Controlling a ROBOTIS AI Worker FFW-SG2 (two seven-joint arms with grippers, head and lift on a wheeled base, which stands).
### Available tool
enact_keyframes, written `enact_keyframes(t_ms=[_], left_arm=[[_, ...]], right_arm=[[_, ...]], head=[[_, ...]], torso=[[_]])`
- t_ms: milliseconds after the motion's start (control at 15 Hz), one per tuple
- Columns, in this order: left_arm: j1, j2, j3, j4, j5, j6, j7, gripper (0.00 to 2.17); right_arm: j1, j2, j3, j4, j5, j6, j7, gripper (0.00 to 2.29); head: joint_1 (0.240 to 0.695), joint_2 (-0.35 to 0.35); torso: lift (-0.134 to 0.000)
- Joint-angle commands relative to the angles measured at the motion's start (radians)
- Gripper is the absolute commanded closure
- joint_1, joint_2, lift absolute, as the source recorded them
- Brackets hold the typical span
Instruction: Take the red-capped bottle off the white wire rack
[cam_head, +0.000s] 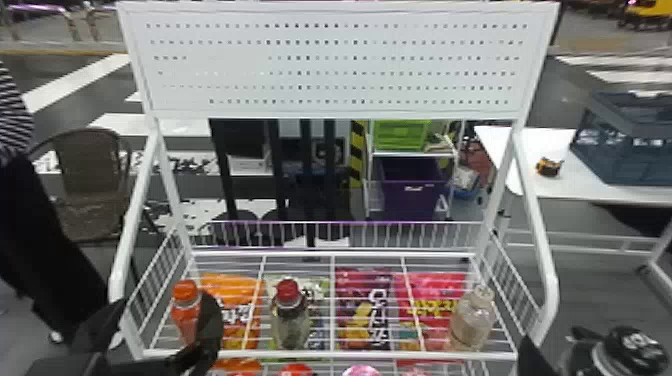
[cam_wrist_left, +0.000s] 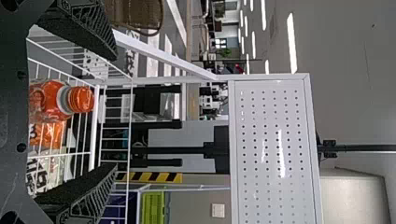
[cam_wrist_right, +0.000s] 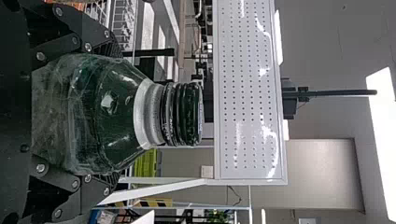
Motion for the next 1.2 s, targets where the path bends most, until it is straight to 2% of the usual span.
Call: enact_keyframes(t_ms=[0,600,733,1133], left_arm=[[0.001,0.0,0.0,-0.002,0.0,0.0,0.0,0.08],[0.004,0.0,-0.007,0.029,-0.002,-0.019,0.0,0.08],[-0.008,-0.003,-0.039,0.131,-0.022,-0.092,0.002,0.08],[-0.096,-0.018,-0.177,0.443,-0.013,-0.35,0.048,0.09]], right_arm=[[0.0,0.001,0.001,0.0,0.0,0.0,0.0,0.48],[0.005,0.001,0.002,-0.002,0.0,0.0,0.0,0.48],[0.006,0.001,0.004,-0.002,0.0,-0.003,-0.001,0.48],[0.009,0.001,0.004,0.003,0.006,0.0,-0.001,0.48]], head=[[0.499,0.0],[0.499,0.0],[0.499,0.0],[0.499,0.0]], torso=[[0.0],[0.0],[0.0],[0.0]])
